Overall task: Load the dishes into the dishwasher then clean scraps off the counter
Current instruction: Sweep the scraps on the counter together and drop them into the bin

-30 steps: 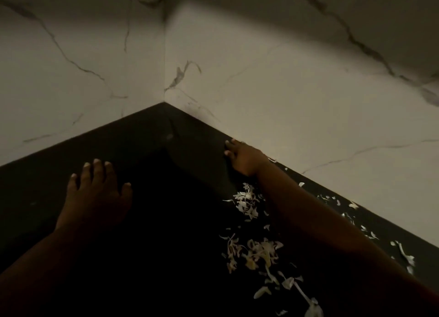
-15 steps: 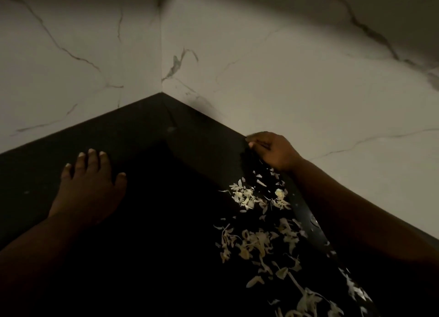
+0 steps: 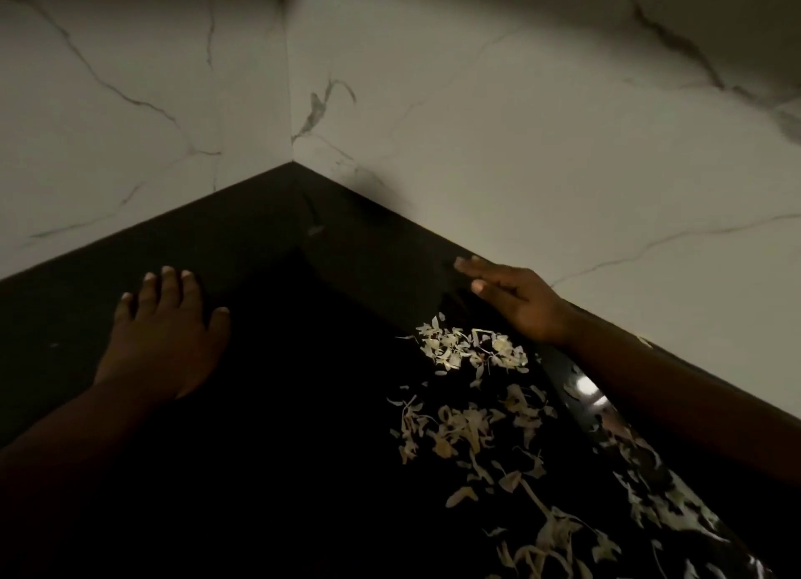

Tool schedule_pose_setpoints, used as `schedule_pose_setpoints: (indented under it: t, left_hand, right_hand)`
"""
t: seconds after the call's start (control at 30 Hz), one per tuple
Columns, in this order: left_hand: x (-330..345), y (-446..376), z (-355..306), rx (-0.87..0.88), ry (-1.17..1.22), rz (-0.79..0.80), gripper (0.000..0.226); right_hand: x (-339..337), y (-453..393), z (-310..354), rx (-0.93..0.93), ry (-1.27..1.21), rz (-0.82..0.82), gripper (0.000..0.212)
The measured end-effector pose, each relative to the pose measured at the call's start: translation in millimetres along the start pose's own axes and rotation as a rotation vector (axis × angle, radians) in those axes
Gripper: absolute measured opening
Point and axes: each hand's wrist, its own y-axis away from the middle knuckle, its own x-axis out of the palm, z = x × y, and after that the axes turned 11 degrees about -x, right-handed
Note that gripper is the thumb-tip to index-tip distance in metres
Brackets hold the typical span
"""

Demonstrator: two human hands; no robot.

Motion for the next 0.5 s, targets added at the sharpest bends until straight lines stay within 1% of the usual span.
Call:
schedule_pose_setpoints:
  t: [0.03, 0.1, 0.13, 0.2, 0.23, 0.33, 0.4, 0.43, 0.5]
  left_hand:
    - [-0.5, 1.3, -0.7, -0.006, -0.002, -0.004, 0.069]
    - [-1.2, 3.7, -3.5, -0.025, -0.008, -0.024, 0.069]
    - [-1.1, 4.1, -4.8, -0.03, -0.01, -0.032, 0.069]
    - [-2.4, 3.6, -6.1, -0.028, -0.007, -0.024, 0.069]
    - [-3.5, 3.2, -5.6, -0.025, -0.004, -0.008, 0.07]
    - [-6.5, 2.9, -2.7, -0.009, 0.008, 0.045, 0.07]
    - [-8.0, 2.9, -2.5, -0.008, 0.003, 0.046, 0.07]
    - [-8.7, 3.5, -3.1, -0.01, -0.001, 0.039, 0.07]
    - [-8.9, 4.1, -6.1, -0.01, -0.001, 0.028, 0.07]
  right_hand:
    - [-1.1, -9.5, -8.2, 0.04, 0.077, 0.014, 0.052]
    - [5.2, -21.6, -20.6, 0.093, 0.236, 0.109, 0.064]
    - [9.9, -22.0, -20.9, 0.087, 0.291, 0.155, 0.073]
    - [18.9, -12.8, -10.1, 0.021, 0.288, 0.232, 0.088]
    - [24.0, -3.1, -0.4, -0.025, 0.263, 0.281, 0.089]
    - [45.1, 37.8, 27.1, -0.216, 0.219, 0.41, 0.072]
    - [51.6, 57.4, 39.5, -0.322, 0.125, 0.419, 0.064]
    - [48.7, 58.4, 42.5, -0.33, 0.054, 0.397, 0.065]
    - [36.8, 44.4, 46.8, -0.218, -0.055, 0.354, 0.069]
